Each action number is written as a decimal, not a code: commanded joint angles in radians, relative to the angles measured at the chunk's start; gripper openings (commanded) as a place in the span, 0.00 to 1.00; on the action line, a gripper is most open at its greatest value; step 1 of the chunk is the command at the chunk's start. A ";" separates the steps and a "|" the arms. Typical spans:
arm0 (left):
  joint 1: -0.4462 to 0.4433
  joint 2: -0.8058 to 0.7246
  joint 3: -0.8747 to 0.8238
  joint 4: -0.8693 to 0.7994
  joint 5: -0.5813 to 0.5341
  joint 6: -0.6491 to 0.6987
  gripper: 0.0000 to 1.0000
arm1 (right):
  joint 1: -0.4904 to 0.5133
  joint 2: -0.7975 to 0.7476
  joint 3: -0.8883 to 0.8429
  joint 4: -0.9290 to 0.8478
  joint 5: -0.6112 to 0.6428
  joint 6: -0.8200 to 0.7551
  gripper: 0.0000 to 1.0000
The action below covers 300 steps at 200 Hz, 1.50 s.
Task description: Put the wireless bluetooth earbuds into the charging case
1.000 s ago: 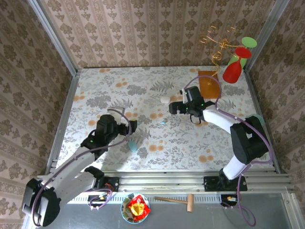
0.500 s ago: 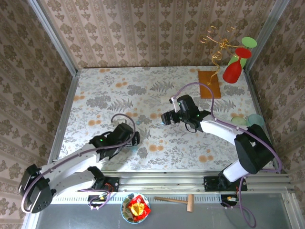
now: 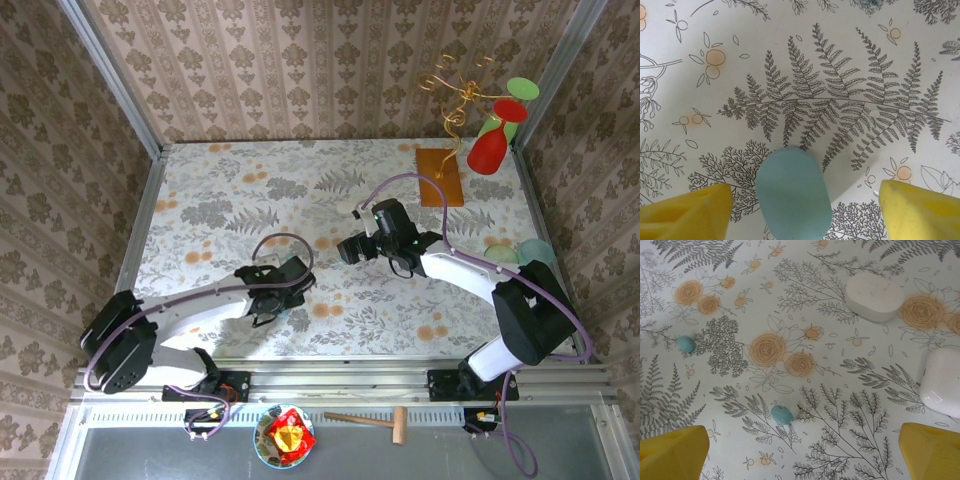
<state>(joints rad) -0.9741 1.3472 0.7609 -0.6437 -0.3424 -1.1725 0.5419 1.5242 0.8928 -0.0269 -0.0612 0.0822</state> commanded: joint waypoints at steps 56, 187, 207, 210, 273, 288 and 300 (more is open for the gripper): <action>0.031 0.092 0.041 -0.073 0.087 -0.030 0.63 | 0.003 -0.079 0.001 -0.015 -0.002 -0.012 0.98; 0.093 0.110 -0.017 0.101 0.208 0.194 0.45 | -0.015 -0.206 -0.018 -0.050 0.037 0.065 0.97; 0.093 0.129 0.019 0.131 0.204 0.359 0.43 | -0.038 -0.204 -0.016 -0.036 0.028 0.116 0.97; 0.093 0.132 0.030 0.132 0.204 0.389 0.43 | -0.043 -0.204 -0.011 -0.036 0.026 0.126 0.97; 0.091 0.230 0.192 0.159 0.245 0.981 0.36 | -0.164 -0.276 -0.056 -0.034 0.036 0.302 1.00; 0.091 0.234 0.208 0.187 0.267 1.095 0.35 | -0.198 -0.302 -0.080 -0.047 0.036 0.396 1.00; 0.092 0.228 0.210 0.219 0.302 1.172 0.34 | -0.245 -0.333 -0.108 -0.078 0.035 0.520 1.00</action>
<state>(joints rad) -0.8864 1.5764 0.9401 -0.4770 -0.1143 -0.3012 0.3561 1.2476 0.8322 -0.0711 -0.0525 0.3775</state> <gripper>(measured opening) 0.396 0.999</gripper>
